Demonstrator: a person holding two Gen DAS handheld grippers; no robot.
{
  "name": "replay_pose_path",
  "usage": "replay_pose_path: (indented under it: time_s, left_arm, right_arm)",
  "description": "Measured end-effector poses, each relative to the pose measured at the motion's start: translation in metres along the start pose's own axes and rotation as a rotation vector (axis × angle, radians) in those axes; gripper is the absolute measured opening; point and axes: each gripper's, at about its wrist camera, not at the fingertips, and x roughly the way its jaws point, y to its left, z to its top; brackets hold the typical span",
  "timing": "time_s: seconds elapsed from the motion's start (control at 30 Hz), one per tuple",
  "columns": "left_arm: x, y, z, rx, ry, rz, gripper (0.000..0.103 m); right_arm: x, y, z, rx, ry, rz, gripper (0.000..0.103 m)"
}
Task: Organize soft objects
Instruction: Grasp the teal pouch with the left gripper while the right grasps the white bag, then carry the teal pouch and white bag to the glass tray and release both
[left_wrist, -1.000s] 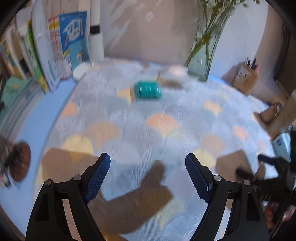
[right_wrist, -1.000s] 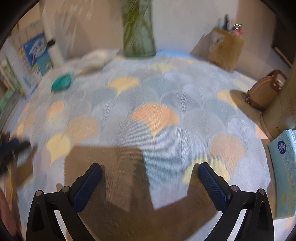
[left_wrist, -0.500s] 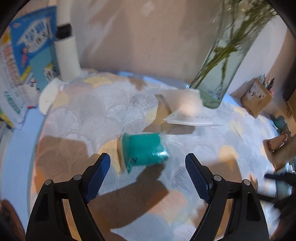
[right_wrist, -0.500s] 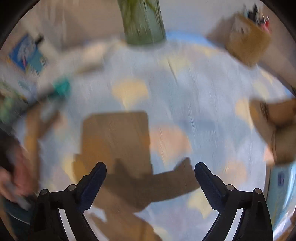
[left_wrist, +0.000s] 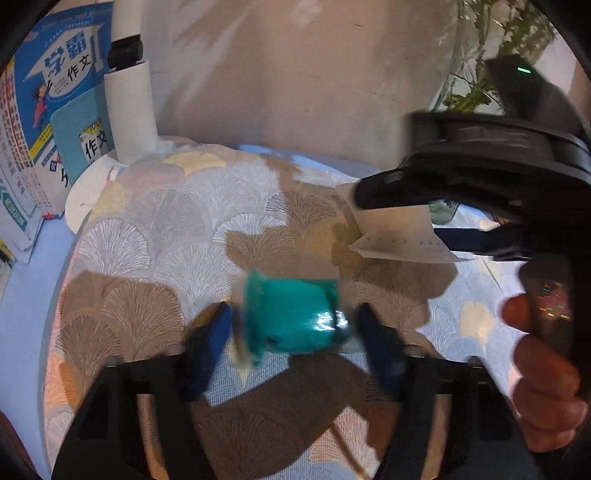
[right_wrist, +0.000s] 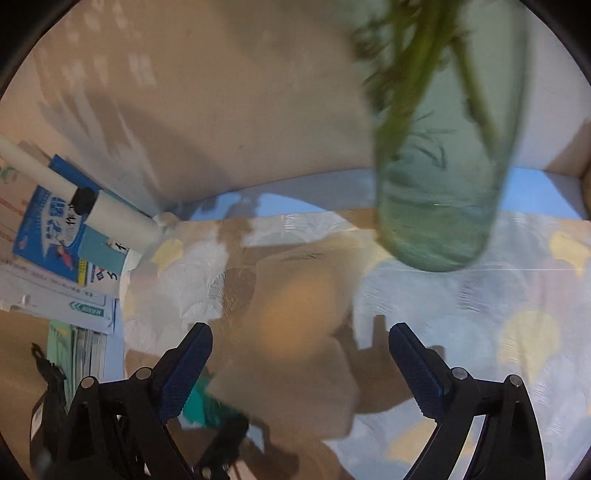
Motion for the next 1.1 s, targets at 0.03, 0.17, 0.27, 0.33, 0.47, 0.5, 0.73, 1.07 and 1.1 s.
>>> replay_pose_path:
  time_s: [0.03,0.17,0.27,0.33,0.47,0.5,0.73,1.07,1.1]
  left_arm:
    - [-0.001,-0.003,-0.001,0.013,-0.003,0.005,0.052]
    - [-0.005,-0.012,-0.004,0.055,-0.019,0.01,0.051]
    - [-0.014,-0.02,-0.008,0.088,-0.051,0.003,0.051]
    - [-0.025,-0.022,-0.014,0.099,-0.069,-0.013,0.051]
    - [-0.058,-0.038,-0.023,0.104,-0.097,-0.064,0.051]
    - [-0.065,-0.043,-0.022,0.113,-0.107,-0.068,0.051]
    - [-0.138,-0.105,-0.009,0.226,-0.231,-0.12,0.051]
    - [-0.191,-0.238,-0.009,0.372,-0.317,-0.257,0.051]
    - [-0.196,-0.256,-0.011,0.394,-0.327,-0.275,0.051]
  right_arm:
    - [0.005,0.0,0.0,0.004,0.007,0.001,0.088]
    - [0.015,0.012,-0.005,-0.074,-0.005,-0.065,0.056]
    - [0.011,0.01,-0.014,-0.088,-0.001,-0.044,0.05]
    - [0.002,0.005,-0.021,-0.09,0.004,-0.032,0.047]
    - [-0.034,-0.003,-0.041,-0.103,-0.031,-0.027,0.047]
    - [-0.041,-0.003,-0.043,-0.106,-0.043,-0.026,0.047]
    - [-0.145,-0.017,-0.069,-0.129,-0.181,-0.068,0.047]
    - [-0.316,-0.086,-0.122,-0.1,-0.453,-0.194,0.047]
    - [-0.33,-0.097,-0.129,-0.089,-0.474,-0.206,0.047]
